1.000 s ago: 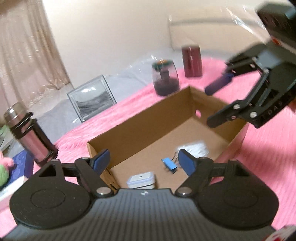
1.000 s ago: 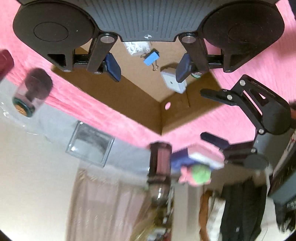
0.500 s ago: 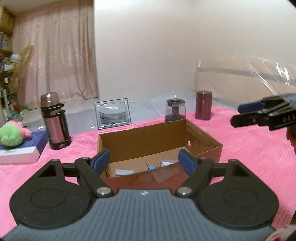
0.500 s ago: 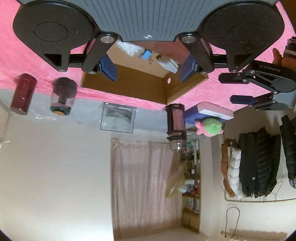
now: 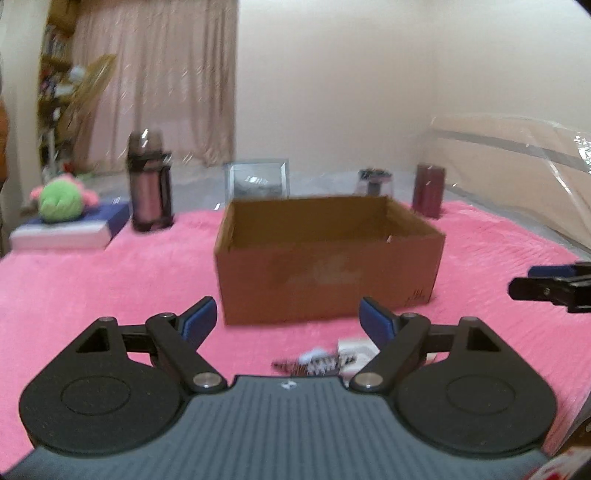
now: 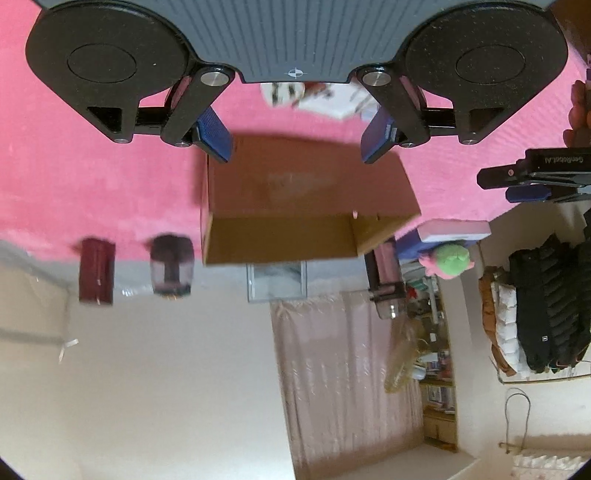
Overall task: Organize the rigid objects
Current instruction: 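Lower both tools toward the pile of items beside the box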
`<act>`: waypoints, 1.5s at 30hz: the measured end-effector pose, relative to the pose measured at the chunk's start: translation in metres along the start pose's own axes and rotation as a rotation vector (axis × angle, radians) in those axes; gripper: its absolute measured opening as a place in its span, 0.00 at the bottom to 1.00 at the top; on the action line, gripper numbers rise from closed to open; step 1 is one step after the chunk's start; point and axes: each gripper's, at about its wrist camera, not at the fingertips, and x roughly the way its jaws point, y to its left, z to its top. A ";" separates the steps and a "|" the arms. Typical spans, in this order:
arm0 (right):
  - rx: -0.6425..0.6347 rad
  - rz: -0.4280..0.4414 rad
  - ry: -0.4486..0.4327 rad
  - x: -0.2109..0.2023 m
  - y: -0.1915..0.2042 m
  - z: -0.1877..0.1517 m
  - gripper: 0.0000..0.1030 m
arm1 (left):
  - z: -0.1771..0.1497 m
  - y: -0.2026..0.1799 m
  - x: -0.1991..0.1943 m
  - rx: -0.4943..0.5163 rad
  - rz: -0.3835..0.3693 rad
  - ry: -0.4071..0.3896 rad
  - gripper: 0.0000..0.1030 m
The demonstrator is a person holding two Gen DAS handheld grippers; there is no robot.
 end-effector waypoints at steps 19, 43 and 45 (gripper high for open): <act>0.037 -0.025 0.137 0.033 0.017 -0.055 0.72 | -0.055 -0.011 0.033 -0.019 0.017 0.144 0.79; 0.074 -0.175 0.237 0.110 0.054 -0.076 0.48 | -0.066 -0.001 0.066 -0.025 0.000 0.169 0.79; 0.080 -0.180 0.239 0.112 0.054 -0.078 0.44 | -0.067 0.000 0.067 -0.027 -0.003 0.170 0.79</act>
